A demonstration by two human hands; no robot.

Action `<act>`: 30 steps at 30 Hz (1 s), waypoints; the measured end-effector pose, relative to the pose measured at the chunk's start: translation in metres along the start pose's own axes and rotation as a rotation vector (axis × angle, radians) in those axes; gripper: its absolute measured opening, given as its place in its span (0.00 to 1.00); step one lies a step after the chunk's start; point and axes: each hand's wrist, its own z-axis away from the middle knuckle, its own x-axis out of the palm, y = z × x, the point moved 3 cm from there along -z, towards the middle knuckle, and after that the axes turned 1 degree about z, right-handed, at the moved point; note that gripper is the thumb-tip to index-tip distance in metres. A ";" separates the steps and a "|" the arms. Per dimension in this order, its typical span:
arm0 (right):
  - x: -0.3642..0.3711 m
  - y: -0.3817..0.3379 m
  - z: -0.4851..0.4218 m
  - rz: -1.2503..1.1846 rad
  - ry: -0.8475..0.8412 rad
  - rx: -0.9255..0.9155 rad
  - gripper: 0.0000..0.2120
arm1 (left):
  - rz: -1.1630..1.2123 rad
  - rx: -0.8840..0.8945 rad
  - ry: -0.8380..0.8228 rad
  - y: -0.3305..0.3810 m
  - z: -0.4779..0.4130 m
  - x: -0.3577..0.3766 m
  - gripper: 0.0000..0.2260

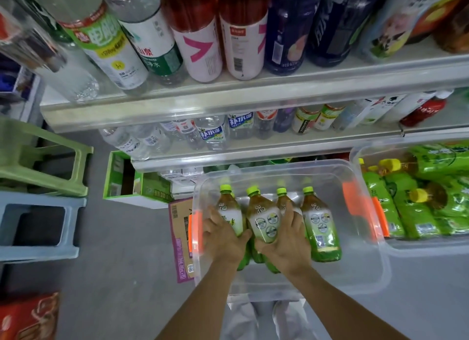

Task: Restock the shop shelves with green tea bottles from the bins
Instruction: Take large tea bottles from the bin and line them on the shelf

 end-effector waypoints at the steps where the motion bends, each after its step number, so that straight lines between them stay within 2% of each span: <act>1: 0.002 -0.006 0.000 0.112 0.006 -0.052 0.62 | -0.008 -0.011 -0.002 0.001 -0.001 0.000 0.53; 3: 0.005 -0.015 -0.004 0.260 -0.016 -0.094 0.63 | -0.033 -0.018 0.004 0.002 -0.003 0.000 0.53; 5: 0.004 -0.022 -0.010 0.248 -0.062 -0.049 0.61 | -0.050 -0.017 -0.007 0.001 -0.003 -0.001 0.52; 8: -0.008 -0.016 -0.020 0.031 -0.127 0.044 0.53 | 0.062 -0.039 -0.060 -0.001 -0.007 -0.002 0.52; 12: -0.036 0.018 -0.013 -0.408 -0.211 0.172 0.49 | 0.545 -0.113 -0.151 -0.007 -0.006 -0.011 0.51; 14: -0.054 0.028 0.001 -0.560 -0.217 0.209 0.46 | 0.708 -0.108 -0.188 -0.009 0.003 -0.022 0.47; 17: -0.085 0.030 0.022 -0.715 -0.186 0.181 0.38 | 0.838 -0.040 -0.238 -0.007 0.020 -0.047 0.36; 21: -0.136 0.010 0.046 -0.897 -0.241 0.053 0.31 | 1.024 0.076 -0.290 0.004 0.045 -0.094 0.32; 23: -0.159 -0.005 0.057 -0.994 -0.290 -0.004 0.36 | 1.150 0.146 -0.358 0.014 0.058 -0.118 0.30; 26: -0.189 -0.029 0.071 -1.108 -0.261 0.004 0.43 | 1.248 0.245 -0.408 0.033 0.081 -0.156 0.26; 28: -0.209 -0.049 0.081 -1.129 -0.211 -0.016 0.43 | 1.274 0.302 -0.392 0.045 0.097 -0.185 0.29; 30: -0.231 -0.071 0.090 -1.120 -0.201 -0.117 0.40 | 1.281 0.371 -0.361 0.053 0.115 -0.213 0.36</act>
